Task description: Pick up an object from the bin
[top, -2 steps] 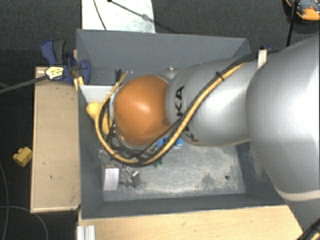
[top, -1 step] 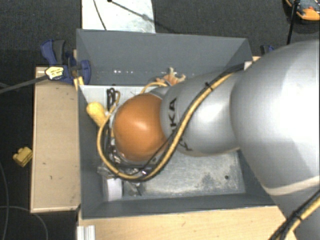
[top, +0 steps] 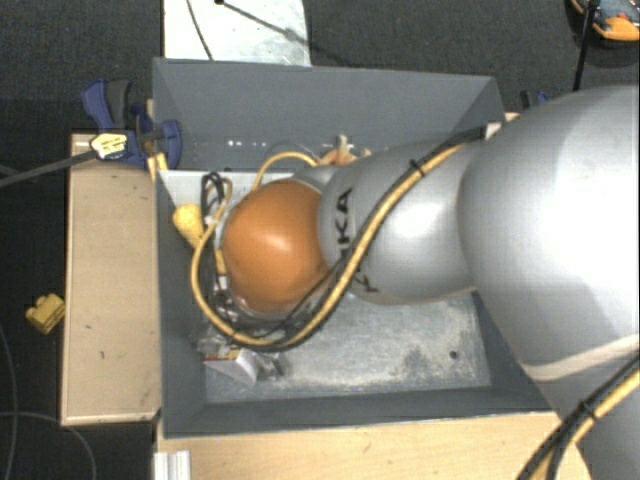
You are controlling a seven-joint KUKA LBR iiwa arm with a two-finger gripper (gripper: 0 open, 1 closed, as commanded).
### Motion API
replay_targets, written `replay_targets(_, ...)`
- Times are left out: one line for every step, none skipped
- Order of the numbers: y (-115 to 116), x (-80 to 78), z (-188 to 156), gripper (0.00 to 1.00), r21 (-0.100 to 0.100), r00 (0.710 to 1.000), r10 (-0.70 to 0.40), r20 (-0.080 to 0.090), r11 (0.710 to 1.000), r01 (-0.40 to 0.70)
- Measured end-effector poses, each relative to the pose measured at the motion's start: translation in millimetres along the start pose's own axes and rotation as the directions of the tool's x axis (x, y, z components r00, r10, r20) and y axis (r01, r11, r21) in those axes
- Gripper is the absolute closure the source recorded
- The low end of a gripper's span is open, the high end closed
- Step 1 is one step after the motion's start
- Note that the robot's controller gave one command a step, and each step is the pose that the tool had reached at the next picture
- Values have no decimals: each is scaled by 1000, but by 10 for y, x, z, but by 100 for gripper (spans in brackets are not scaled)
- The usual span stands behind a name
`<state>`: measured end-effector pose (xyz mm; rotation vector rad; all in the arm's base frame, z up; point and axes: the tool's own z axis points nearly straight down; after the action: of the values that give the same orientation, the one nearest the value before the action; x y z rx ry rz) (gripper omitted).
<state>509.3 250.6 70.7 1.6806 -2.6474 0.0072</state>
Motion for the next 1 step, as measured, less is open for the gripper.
replay_targets(0, 0, 0, 100, 0, 1000, 1, 0, 1000, -1)
